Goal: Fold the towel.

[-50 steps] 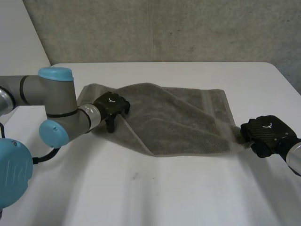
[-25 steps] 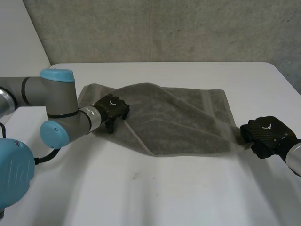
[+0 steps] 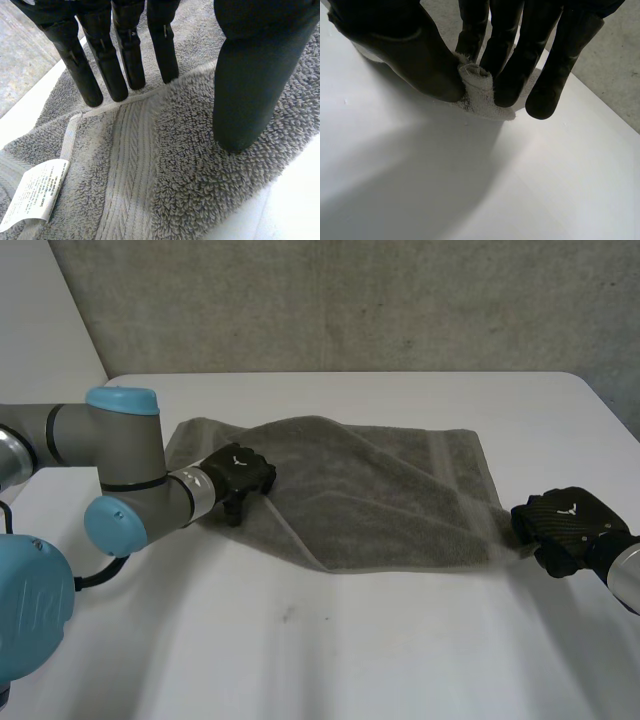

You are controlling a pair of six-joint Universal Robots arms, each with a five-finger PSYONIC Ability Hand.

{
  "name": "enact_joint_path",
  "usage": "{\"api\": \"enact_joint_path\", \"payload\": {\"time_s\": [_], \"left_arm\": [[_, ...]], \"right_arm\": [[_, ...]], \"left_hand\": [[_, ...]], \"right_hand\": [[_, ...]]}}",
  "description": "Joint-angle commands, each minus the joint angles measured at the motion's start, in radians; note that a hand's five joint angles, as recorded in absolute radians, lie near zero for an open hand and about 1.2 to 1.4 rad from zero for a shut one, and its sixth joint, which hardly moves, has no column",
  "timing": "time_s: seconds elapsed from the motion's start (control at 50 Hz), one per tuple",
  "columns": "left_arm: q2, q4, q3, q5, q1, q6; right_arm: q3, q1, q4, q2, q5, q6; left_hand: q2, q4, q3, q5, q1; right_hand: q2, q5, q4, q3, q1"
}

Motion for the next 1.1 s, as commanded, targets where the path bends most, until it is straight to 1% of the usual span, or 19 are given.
{"api": "enact_joint_path", "payload": {"time_s": [0.02, 0.04, 0.1, 0.14, 0.26, 0.42, 0.48, 0.52, 0.58, 0.64, 0.68, 0.7, 0.72, 0.76, 0.78, 0.82, 0.92, 0.98, 1.1], "left_arm": [[0.0, -0.002, -0.007, -0.003, 0.0, 0.014], [0.003, -0.002, -0.007, -0.011, 0.0, 0.023], [0.008, -0.003, -0.007, -0.02, 0.0, 0.032], [0.014, -0.005, -0.008, -0.049, 0.0, 0.049], [0.04, -0.014, -0.013, -0.092, -0.002, 0.062], [0.201, -0.003, -0.12, -0.149, 0.009, 0.051], [0.319, 0.0, -0.205, -0.15, 0.031, 0.046], [0.451, 0.004, -0.295, -0.152, 0.04, 0.028], [0.519, 0.004, -0.338, -0.153, 0.046, 0.005], [0.722, 0.004, -0.453, -0.153, 0.064, -0.128], [0.784, 0.003, -0.479, -0.155, 0.069, -0.17], [0.866, 0.001, -0.509, -0.155, 0.075, -0.225], [0.867, 0.001, -0.51, -0.155, 0.075, -0.225], [1.011, 0.003, -0.569, -0.15, 0.103, -0.317], [1.011, 0.003, -0.57, -0.15, 0.103, -0.317], [1.133, 0.004, -0.626, -0.141, 0.133, -0.383], [1.246, 0.004, -0.703, -0.138, 0.147, -0.422], [1.263, 0.006, -0.747, -0.138, 0.146, -0.42], [1.241, 0.021, -0.789, -0.14, 0.15, -0.414]], "right_arm": [[0.0, 0.001, 0.001, 0.004, 0.002, -0.012], [0.0, 0.001, 0.001, 0.004, 0.002, -0.012], [0.0, 0.001, 0.001, 0.004, 0.002, -0.012], [0.0, -0.001, 0.001, 0.003, 0.003, -0.012], [-0.001, -0.002, 0.002, -0.002, 0.002, -0.012], [-0.021, -0.01, 0.013, -0.022, -0.005, 0.001], [-0.038, -0.008, 0.016, -0.079, -0.002, 0.014], [-0.052, -0.008, 0.024, -0.123, -0.002, 0.024], [-0.101, -0.008, 0.07, -0.208, -0.005, 0.065], [-0.23, -0.015, 0.156, -0.345, -0.011, 0.189], [-0.289, -0.016, 0.188, -0.385, -0.015, 0.233], [-0.343, -0.021, 0.223, -0.413, -0.023, 0.263], [-0.344, -0.021, 0.223, -0.413, -0.023, 0.263], [-0.47, -0.038, 0.321, -0.444, -0.047, 0.295], [-0.471, -0.038, 0.322, -0.444, -0.048, 0.295], [-0.529, -0.053, 0.374, -0.445, -0.061, 0.297], [-0.687, -0.131, 0.537, -0.429, -0.107, 0.274], [-0.707, -0.151, 0.564, -0.413, -0.121, 0.258], [-0.73, -0.176, 0.648, -0.252, -0.143, 0.175]], "left_hand": [[0.418, 0.418, 0.417, 0.418, 0.417], [0.506, 0.506, 0.506, 0.506, 0.505], [0.568, 0.569, 0.568, 0.569, 0.568], [0.764, 0.764, 0.764, 0.764, 0.763], [0.785, 0.786, 0.785, 0.786, 0.785], [0.785, 0.786, 0.785, 0.786, 0.785], [0.785, 0.786, 0.785, 0.786, 0.785], [0.785, 0.786, 0.785, 0.786, 0.785], [0.785, 0.786, 0.785, 0.786, 0.785], [0.785, 0.786, 0.785, 0.786, 0.785], [0.785, 0.786, 0.785, 0.786, 0.785], [0.785, 0.786, 0.785, 0.786, 0.785], [0.785, 0.786, 0.785, 0.786, 0.785], [0.785, 0.786, 0.785, 0.786, 0.785], [0.785, 0.786, 0.785, 0.786, 0.785], [0.785, 0.786, 0.785, 0.786, 0.785], [0.785, 0.786, 0.785, 0.786, 0.785], [0.785, 0.786, 0.785, 0.786, 0.785], [0.785, 0.786, 0.785, 0.786, 0.785]], "right_hand": [[0.058, 0.053, 0.051, 0.057, 0.053], [0.058, 0.053, 0.051, 0.057, 0.053], [0.058, 0.053, 0.051, 0.057, 0.053], [0.058, 0.053, 0.051, 0.057, 0.053], [0.058, 0.053, 0.051, 0.057, 0.053], [0.058, 0.053, 0.051, 0.057, 0.053], [0.058, 0.053, 0.051, 0.057, 0.053], [0.058, 0.053, 0.051, 0.057, 0.053], [0.058, 0.053, 0.051, 0.057, 0.053], [0.058, 0.053, 0.051, 0.057, 0.053], [0.058, 0.053, 0.051, 0.057, 0.053], [0.058, 0.053, 0.051, 0.057, 0.053], [0.058, 0.053, 0.051, 0.057, 0.053], [0.058, 0.053, 0.051, 0.057, 0.053], [0.058, 0.053, 0.051, 0.057, 0.053], [0.058, 0.053, 0.051, 0.057, 0.053], [0.058, 0.053, 0.051, 0.057, 0.053], [0.058, 0.053, 0.051, 0.057, 0.053], [0.058, 0.053, 0.051, 0.057, 0.053]]}}
